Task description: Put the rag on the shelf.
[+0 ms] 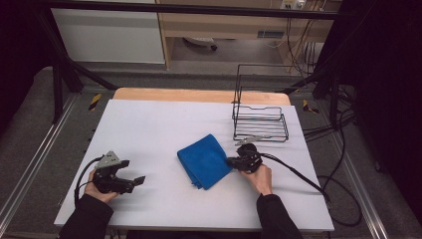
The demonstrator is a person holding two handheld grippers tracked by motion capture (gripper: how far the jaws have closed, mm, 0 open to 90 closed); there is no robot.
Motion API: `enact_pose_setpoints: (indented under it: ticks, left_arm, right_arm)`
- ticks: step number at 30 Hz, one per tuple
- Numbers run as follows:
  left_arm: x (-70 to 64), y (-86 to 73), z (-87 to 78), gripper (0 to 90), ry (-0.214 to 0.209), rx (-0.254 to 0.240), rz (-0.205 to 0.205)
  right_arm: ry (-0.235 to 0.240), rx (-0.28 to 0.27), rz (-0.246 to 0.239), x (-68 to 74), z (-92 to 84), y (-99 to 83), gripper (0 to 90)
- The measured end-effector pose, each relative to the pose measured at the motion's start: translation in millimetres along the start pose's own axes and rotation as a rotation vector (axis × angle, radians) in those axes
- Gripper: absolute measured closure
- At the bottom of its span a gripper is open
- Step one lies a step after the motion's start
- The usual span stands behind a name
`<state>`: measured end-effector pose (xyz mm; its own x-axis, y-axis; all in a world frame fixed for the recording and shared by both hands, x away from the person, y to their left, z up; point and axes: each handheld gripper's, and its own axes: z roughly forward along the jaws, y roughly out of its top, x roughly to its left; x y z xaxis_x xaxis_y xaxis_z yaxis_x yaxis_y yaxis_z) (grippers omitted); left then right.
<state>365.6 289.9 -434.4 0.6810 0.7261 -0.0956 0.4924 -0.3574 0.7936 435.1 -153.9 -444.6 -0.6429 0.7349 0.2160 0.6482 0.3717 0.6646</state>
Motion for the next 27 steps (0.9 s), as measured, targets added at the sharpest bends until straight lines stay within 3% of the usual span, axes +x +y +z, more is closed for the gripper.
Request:
enact_pose_setpoints:
  ticks: [5,12,14,15,19,20,21,22,23,25,26,27]
  left_arm:
    - [-0.1,0.0,-0.1,8.0,0.000,0.000,-0.001]
    - [-0.8,0.2,0.0,8.0,0.000,-0.001,-0.001]
    - [-0.8,0.3,-0.2,8.0,0.000,0.000,0.001]
    - [-0.9,0.4,-0.1,8.0,0.000,0.000,0.002]
    - [-1.3,0.5,0.0,8.0,-0.001,0.001,0.004]
    - [-1.3,0.5,-0.1,8.0,-0.002,0.001,0.004]
    - [-1.3,0.5,-0.3,8.0,-0.002,0.001,0.005]
    - [-1.2,0.5,-0.4,8.0,-0.001,0.000,0.005]
    - [-1.0,0.5,-0.5,8.0,-0.001,0.000,0.004]
    - [-0.8,0.4,-0.2,8.0,-0.001,0.000,0.002]
    - [-0.8,0.5,-0.1,8.0,-0.002,0.001,0.002]
    - [-1.1,0.6,0.1,8.0,-0.002,0.002,0.003]
  right_arm:
    - [-0.019,-0.005,0.030,5.3,-7.8,-2.0,86.8]
    - [-0.086,-0.017,0.093,18.6,-22.5,-12.2,86.8]
    - [-0.091,-0.015,0.106,19.5,-24.0,-13.8,86.8]
    - [-0.094,-0.028,0.138,19.2,-26.5,-16.9,86.7]
    - [-0.114,-0.027,0.160,15.4,-25.8,-20.4,85.2]
    - [-0.116,-0.032,0.156,14.4,-24.2,-21.4,82.0]
    - [-0.146,-0.056,0.106,15.4,-24.3,-23.2,69.1]
    - [-0.146,-0.056,0.106,15.4,-24.3,-23.2,69.1]
    - [-0.134,-0.099,0.064,17.5,-29.6,-23.3,55.9]
    - [-0.115,-0.122,0.041,19.4,-34.1,-23.0,52.9]
    - [-0.062,-0.171,0.027,25.1,-42.5,-22.8,42.4]
    - [-0.036,-0.173,0.020,28.8,-45.5,-22.3,41.5]
